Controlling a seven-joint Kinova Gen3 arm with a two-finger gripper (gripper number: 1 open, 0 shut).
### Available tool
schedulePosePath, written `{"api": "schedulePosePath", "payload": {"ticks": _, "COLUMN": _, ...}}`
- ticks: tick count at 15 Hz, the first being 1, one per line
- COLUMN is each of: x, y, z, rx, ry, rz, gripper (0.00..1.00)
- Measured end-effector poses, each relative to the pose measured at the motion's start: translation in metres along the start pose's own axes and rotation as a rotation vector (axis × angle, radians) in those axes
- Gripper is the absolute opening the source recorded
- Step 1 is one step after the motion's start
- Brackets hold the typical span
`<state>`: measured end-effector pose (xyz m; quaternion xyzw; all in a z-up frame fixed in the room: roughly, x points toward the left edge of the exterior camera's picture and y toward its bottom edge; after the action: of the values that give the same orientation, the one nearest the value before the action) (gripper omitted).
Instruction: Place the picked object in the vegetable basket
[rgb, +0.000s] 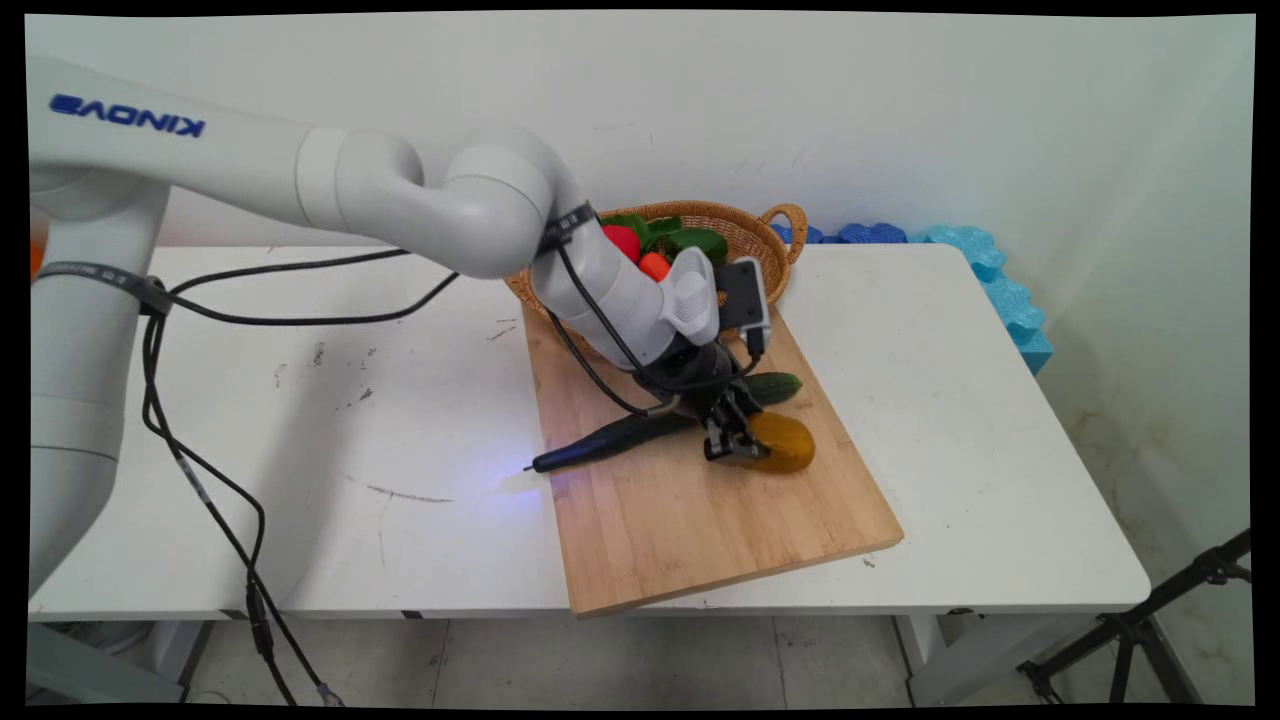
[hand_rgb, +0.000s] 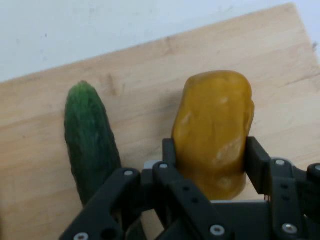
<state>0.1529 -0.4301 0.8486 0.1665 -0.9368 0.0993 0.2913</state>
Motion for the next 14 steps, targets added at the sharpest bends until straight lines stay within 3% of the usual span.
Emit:
{"api": "schedulePosePath", "payload": {"ticks": 8, "x": 0.021, "y": -0.003, "z": -0.089, "rx": 0.013, "ry": 0.088, "rz": -0.036, "gripper": 0.00}}
{"api": "schedulePosePath", "payload": {"ticks": 14, "x": 0.038, "y": -0.036, "z": -0.144, "rx": 0.066, "ry": 0.123, "rz": -0.128, "gripper": 0.00}}
